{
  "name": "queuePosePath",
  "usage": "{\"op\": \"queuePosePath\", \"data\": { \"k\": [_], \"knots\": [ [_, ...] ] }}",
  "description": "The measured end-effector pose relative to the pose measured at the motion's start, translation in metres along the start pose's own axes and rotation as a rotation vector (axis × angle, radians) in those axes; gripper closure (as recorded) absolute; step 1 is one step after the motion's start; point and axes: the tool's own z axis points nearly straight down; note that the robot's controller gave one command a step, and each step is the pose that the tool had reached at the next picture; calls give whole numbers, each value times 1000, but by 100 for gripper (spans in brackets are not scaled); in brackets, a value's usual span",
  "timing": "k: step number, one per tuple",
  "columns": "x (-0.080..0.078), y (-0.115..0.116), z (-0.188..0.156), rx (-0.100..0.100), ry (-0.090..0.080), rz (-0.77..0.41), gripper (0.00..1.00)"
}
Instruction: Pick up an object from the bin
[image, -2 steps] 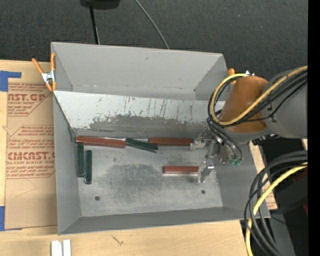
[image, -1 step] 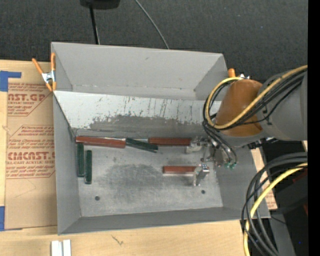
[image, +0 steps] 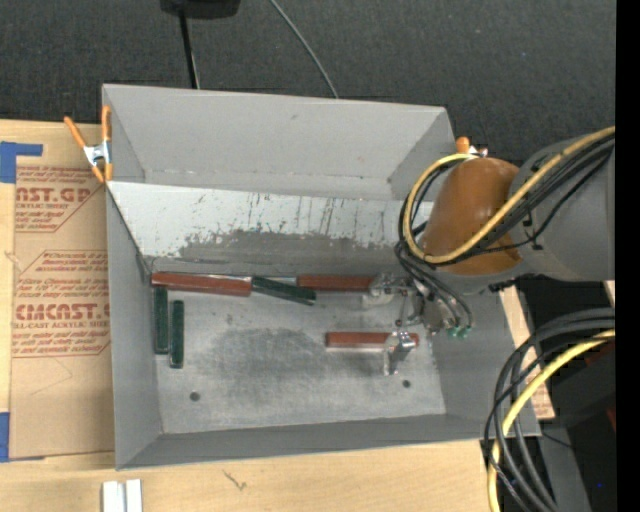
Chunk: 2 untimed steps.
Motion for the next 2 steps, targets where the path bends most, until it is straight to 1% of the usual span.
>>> {"op": "queuePosePath", "data": {
  "k": [1,2],
  "knots": [
    [8,8,24,-1,-1,210,0],
    [16,8,23,1,-19,272,100]
  ]
}}
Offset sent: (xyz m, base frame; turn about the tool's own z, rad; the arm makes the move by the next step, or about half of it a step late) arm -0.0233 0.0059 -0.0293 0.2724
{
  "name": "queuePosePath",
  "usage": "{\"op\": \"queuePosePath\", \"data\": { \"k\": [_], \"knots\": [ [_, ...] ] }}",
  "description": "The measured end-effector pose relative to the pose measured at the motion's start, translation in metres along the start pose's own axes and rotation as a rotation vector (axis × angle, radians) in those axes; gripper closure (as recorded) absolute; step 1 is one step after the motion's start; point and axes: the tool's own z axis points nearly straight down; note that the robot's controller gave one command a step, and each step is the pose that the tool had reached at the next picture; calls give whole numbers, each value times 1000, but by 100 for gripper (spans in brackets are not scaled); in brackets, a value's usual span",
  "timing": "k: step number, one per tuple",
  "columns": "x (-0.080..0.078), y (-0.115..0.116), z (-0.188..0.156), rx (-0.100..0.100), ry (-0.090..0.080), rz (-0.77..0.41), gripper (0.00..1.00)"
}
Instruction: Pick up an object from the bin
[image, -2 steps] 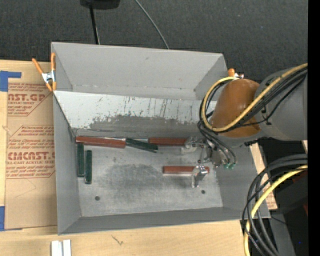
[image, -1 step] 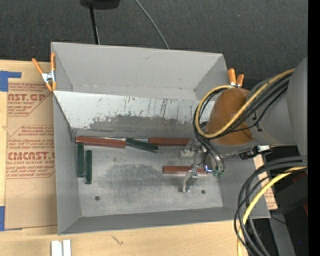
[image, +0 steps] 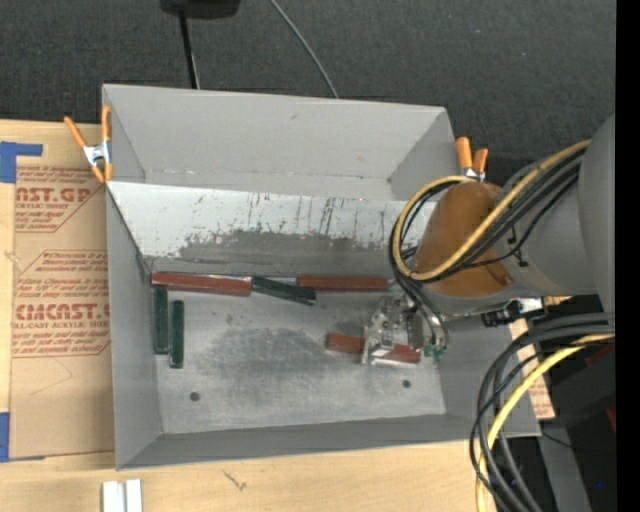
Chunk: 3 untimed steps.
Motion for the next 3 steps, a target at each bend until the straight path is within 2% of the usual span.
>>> {"op": "queuePosePath", "data": {
  "k": [2,3],
  "knots": [
    [1,0,-2,0,5,0,100],
    [4,0,-10,2,21,0,100]
  ]
}}
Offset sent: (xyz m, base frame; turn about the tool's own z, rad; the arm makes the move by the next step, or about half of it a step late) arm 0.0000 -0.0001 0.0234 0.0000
